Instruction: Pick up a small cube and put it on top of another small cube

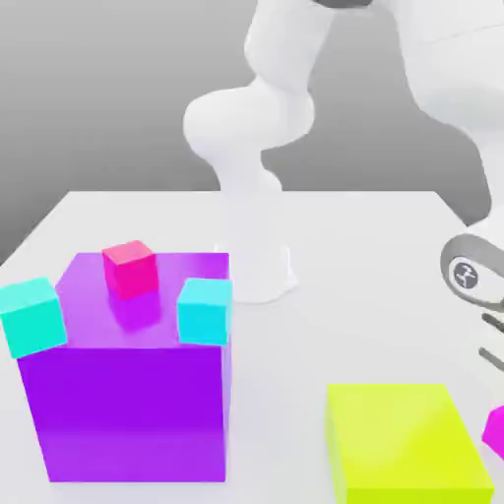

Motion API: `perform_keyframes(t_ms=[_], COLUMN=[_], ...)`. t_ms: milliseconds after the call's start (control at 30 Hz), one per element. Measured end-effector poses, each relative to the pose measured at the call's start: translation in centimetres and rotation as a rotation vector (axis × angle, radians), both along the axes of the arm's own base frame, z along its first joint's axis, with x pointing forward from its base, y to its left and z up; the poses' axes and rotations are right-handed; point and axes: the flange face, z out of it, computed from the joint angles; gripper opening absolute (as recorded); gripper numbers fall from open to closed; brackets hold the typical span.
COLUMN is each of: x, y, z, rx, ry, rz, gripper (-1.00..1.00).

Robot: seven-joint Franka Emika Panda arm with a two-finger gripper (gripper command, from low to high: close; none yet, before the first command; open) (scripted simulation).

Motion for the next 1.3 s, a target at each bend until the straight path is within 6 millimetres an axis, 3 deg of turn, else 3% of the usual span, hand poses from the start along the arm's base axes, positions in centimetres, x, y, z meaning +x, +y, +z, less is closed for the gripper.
perform_keyframes(t_ms=[67,200,333,400,533,800,1033,1100,1167,1200,1300], x=[0.0,2.7,4.9,5.9,6.1,2.2,-5.2,-6.3,-6.5,-6.6,-6.6], y=[-0.2,-5.1,-11.7,-16.2,-23.8,-36.9,-47.8,-49.0,-49.3,-49.3,-49.3], z=[2.7,7.4,11.8,13.9,17.9,24.6,29.0,27.8,25.3,24.0,24.0], rx=[0.0,0.021,0.042,0.051,0.062,0.054,0.012,0.004,0.002,0.002,0.002], ry=[0.002,0.031,0.054,0.061,0.068,0.051,0.011,0.005,0.003,0.003,0.003], rz=[-0.004,-0.111,-0.237,-0.322,-0.457,-0.699,-0.959,-0.995,-1.003,-1.005,-1.005], gripper=[-1.0,-1.0,-1.0,-1.0,-1.0,-1.0,-1.0,-1.0,-1.0,1.0,1.0])
